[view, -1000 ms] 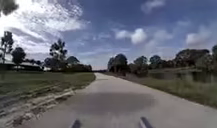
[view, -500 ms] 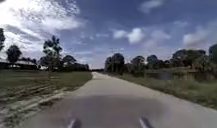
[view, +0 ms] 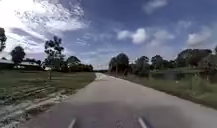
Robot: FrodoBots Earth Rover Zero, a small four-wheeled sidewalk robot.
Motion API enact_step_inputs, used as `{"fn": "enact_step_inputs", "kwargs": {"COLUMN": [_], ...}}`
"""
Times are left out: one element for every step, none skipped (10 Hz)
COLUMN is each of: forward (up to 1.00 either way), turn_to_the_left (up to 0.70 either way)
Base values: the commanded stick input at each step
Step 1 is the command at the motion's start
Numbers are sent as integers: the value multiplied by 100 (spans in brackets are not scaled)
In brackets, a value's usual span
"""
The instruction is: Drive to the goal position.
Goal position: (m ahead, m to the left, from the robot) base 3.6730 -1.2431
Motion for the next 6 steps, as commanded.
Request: {"fn": "enact_step_inputs", "kwargs": {"forward": [69, 69, 69, 69, 69, 69], "turn_to_the_left": [3, 3, 3, 3, 5, 9]}}
